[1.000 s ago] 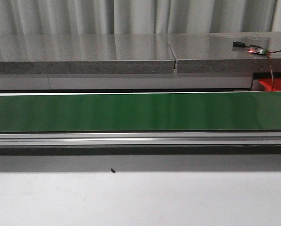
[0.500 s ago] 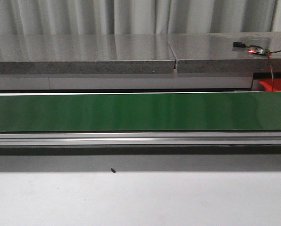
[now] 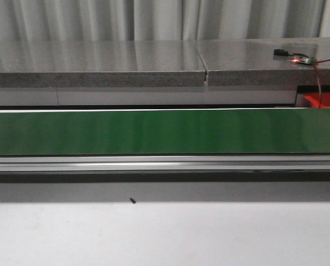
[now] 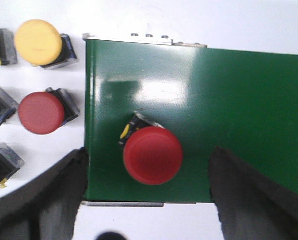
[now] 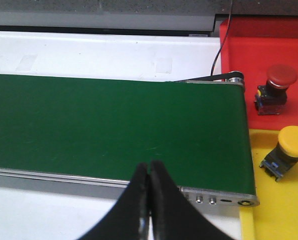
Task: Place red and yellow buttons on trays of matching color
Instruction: 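Set the red button on the belt's near end and open the left gripper, then lower the left gripper onto a yellow-capped button and grasp it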
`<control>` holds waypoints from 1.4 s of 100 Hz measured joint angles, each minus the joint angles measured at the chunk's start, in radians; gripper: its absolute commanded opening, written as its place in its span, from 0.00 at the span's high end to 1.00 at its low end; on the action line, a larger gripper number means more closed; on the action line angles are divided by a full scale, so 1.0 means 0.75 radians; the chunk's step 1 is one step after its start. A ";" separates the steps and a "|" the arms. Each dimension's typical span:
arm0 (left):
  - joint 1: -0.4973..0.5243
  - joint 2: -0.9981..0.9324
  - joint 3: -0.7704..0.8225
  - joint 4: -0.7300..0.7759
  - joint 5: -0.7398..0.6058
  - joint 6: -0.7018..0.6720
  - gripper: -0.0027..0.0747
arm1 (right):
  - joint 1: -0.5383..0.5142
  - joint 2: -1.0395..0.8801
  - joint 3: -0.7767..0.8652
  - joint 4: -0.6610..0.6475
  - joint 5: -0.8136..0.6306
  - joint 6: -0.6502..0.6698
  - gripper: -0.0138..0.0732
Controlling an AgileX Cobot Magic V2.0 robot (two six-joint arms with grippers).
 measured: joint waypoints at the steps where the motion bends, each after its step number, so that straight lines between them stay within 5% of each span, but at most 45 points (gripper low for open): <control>1: 0.008 -0.005 0.000 0.000 0.000 0.000 0.33 | 0.000 0.000 0.000 0.000 0.000 0.000 0.92; 62: 0.434 -0.033 0.146 0.005 -0.078 -0.053 0.33 | 0.000 0.000 0.000 0.000 0.000 0.000 0.92; 140: 0.461 0.289 0.158 0.032 -0.227 -0.057 0.33 | 0.000 0.000 0.000 0.001 0.000 0.000 0.92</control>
